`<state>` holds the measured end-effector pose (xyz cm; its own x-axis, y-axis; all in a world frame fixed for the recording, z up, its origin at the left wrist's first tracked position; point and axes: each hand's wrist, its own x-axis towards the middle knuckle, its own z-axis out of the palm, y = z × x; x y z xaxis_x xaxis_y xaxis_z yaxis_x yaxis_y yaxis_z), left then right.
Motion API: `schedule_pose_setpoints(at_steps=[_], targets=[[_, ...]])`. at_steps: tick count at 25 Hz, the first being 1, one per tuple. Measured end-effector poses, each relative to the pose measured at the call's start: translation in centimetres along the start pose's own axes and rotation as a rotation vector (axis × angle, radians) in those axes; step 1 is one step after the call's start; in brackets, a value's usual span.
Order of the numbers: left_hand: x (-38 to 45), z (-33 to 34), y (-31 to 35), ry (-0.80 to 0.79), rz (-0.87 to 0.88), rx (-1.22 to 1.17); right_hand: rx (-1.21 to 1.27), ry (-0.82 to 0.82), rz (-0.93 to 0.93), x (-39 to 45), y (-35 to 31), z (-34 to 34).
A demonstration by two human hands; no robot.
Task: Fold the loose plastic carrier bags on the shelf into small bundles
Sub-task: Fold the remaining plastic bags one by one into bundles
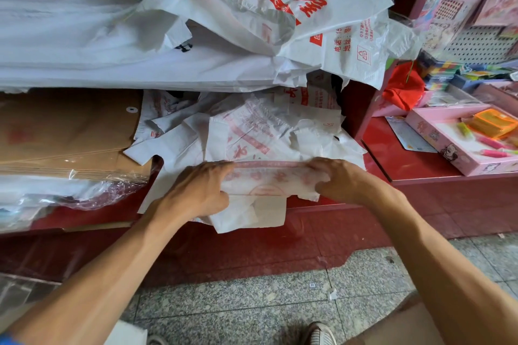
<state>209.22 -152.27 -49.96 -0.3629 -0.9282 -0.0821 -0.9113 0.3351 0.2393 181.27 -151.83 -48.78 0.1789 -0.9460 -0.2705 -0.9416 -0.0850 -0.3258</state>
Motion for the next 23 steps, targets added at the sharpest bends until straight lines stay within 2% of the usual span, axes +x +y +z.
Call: schedule_pose_setpoints(at_steps=[2, 4, 8, 12, 14, 15, 17, 19, 21, 22, 23], targets=[[0.1, -0.3, -0.5, -0.107, -0.012, -0.041, -0.074, -0.070, 0.021, -0.5, 0.1, -0.2], [0.2, 0.0, -0.7, -0.131, 0.002, -0.049, -0.160, -0.049, -0.010, -0.6, -0.3, 0.6], [0.3, 0.9, -0.6, 0.002, 0.011, 0.099, -0.189, 0.098, -0.199, 0.2, -0.8, 2.7], [0.1, 0.2, -0.7, -0.113, -0.044, 0.056, -0.168, 0.299, -0.161, 0.9, -0.1, 2.2], [0.0, -0.1, -0.6, -0.092, -0.061, 0.024, 0.028, 0.371, -0.102, 1.0, 0.1, 1.5], [0.2, -0.2, -0.7, -0.031, -0.089, -0.033, 0.187, 0.395, -0.072, 1.0, 0.3, 1.0], [0.6, -0.6, -1.1, 0.190, -0.177, -0.239, 0.490, 0.439, -0.002, 0.8, 0.7, 0.0], [1.0, -1.2, -1.5, 0.365, -0.298, -0.554, 0.780, 0.458, 0.045, 0.3, 0.9, -0.9], [1.2, -1.9, -1.6, 0.417, -0.372, -0.908, 0.994, 0.449, 0.093, 0.1, 0.7, -1.2], [1.2, -2.0, -1.7, 0.412, -0.401, -0.974, 1.015, 0.451, 0.135, 0.2, 0.8, -1.1], [1.2, -1.9, -1.6, 0.389, -0.435, -0.929, 0.982, 0.448, 0.189, 0.4, 0.9, -0.9]])
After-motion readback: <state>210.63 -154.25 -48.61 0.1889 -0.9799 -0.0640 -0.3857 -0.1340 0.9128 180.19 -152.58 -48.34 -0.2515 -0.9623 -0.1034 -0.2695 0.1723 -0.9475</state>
